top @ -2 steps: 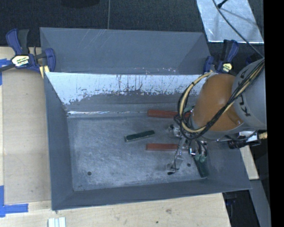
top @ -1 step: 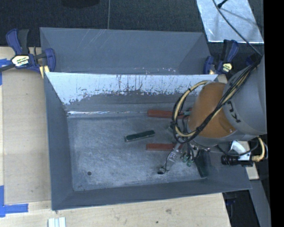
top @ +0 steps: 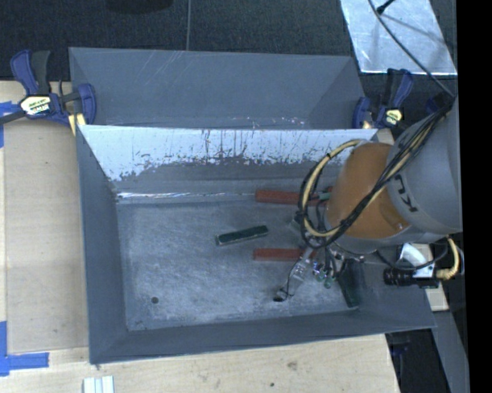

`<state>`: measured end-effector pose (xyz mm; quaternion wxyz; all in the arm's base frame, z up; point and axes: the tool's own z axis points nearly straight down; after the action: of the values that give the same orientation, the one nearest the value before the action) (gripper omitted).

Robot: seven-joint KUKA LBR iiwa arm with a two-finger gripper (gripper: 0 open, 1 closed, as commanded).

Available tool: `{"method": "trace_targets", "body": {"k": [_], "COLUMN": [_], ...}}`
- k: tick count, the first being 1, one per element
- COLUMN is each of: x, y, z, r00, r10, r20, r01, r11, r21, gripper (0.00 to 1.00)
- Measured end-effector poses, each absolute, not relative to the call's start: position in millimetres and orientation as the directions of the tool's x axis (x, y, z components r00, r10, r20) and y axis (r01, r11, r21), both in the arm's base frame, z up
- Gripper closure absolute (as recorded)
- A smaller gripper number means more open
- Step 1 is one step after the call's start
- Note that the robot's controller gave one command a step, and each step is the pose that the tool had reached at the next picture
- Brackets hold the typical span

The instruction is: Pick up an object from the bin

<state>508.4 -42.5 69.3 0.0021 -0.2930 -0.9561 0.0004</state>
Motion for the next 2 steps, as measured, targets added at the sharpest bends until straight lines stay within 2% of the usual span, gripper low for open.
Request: {"method": "trace_targets", "body": {"k": [1,2], "x": [509.6,510.5], "y": [-42.6,-43.1], "z": [70.5,78.9], "r00": [-0.829,-0.831], "r10": [0.56,0.557], "r20": [0.001,-0.005], "r01": [0.56,0.557], "r11": [0.829,0.831], "r21": [0.0,0.001], "gripper": [1.0,1.0]}}
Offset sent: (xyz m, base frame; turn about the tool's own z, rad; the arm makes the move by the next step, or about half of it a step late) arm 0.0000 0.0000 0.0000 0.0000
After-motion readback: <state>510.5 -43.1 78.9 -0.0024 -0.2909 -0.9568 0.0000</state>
